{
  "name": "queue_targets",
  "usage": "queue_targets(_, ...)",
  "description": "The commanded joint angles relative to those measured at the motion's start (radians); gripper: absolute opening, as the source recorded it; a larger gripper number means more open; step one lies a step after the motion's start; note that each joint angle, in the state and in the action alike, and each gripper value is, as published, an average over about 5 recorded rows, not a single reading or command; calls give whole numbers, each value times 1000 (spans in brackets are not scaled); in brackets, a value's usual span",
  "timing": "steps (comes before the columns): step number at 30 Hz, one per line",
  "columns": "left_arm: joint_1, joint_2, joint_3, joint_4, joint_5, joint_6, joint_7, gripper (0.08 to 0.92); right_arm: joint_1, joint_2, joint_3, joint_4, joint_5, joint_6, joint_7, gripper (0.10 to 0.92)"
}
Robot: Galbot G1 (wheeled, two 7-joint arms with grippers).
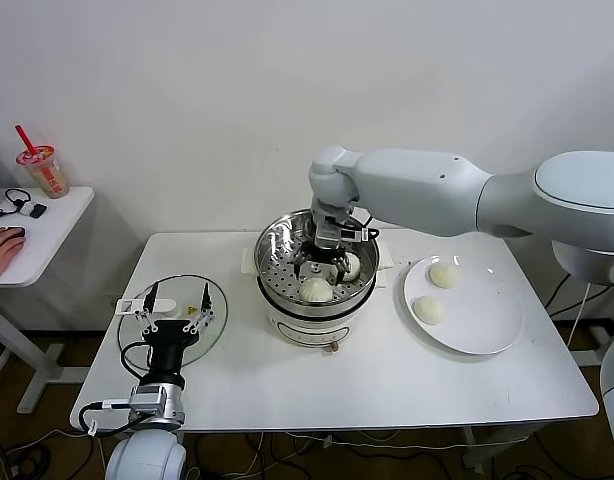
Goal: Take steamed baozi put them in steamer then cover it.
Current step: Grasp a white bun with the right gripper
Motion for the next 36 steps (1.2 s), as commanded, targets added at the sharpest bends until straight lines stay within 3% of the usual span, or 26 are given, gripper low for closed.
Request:
queue_targets(1, 1, 0, -2, -1, -6, 1, 0, 823, -27, 6, 12, -19, -45, 39, -5, 823)
queue_targets(27, -8, 1, 1, 7, -10, 0, 3, 823, -56, 21, 26, -31, -50, 13, -27, 822)
queue_targets(36, -20, 2, 8, 14, -10, 3, 4, 823, -60, 18, 35, -25, -47, 2, -25, 681)
